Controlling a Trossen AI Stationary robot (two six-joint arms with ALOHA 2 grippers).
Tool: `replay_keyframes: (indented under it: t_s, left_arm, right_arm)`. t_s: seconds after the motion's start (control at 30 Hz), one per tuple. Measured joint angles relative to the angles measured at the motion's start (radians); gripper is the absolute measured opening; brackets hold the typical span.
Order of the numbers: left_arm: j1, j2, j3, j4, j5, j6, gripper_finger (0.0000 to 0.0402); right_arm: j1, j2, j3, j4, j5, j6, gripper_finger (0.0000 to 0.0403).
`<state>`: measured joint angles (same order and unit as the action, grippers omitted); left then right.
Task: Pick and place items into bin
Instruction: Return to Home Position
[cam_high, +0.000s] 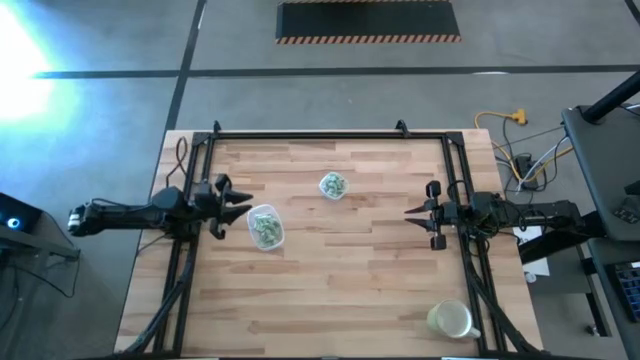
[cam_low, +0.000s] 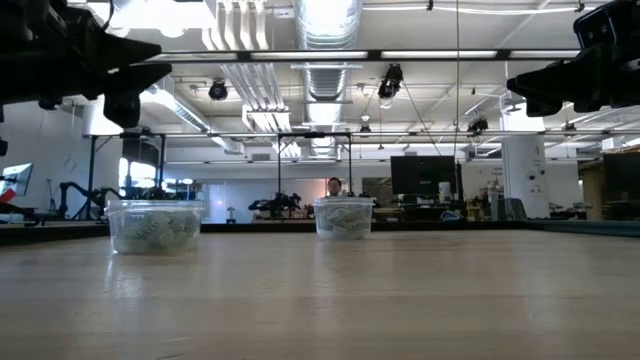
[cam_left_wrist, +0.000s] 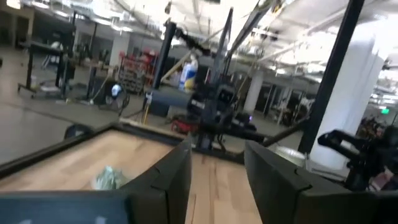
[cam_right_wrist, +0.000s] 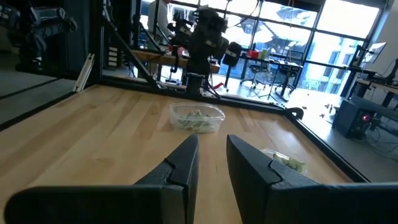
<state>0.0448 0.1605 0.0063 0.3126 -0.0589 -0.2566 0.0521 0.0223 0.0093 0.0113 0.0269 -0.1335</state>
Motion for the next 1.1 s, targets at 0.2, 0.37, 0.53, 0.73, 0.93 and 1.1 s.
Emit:
replay_keyframes:
  t_s: [0.2,0.37,0.53,0.73,0.93,1.1]
  left_arm:
    - [0.0,0.074,0.0,0.0,0.0,0.004,0.0132]
    - [0.001,0.114,0.0,0.026,0.001,0.0,0.0132]
    - [0.001,0.123,-0.001,0.086,0.001,-0.016,0.0132]
    - [0.001,0.088,-0.001,0.094,0.023,-0.012,0.0132]
    - [0.001,0.021,-0.001,0.09,0.086,0.027,0.0132]
    - [0.001,-0.022,-0.001,0.091,0.086,0.027,0.0132]
  right_arm:
    - [0.0,0.001,0.0,0.0,0.0,0.0,0.0073]
    - [0.0,0.001,0.0,0.0,0.0,0.0,0.0073]
    - [0.0,0.001,0.0,0.0,0.0,0.0,0.0073]
    - [0.0,0.001,0.0,0.0,0.0,0.0,0.0073]
    - [0.0,0.001,0.0,0.0,0.0,0.002,0.0073]
    - [0.0,0.001,0.0,0.0,0.0,0.002,0.0073]
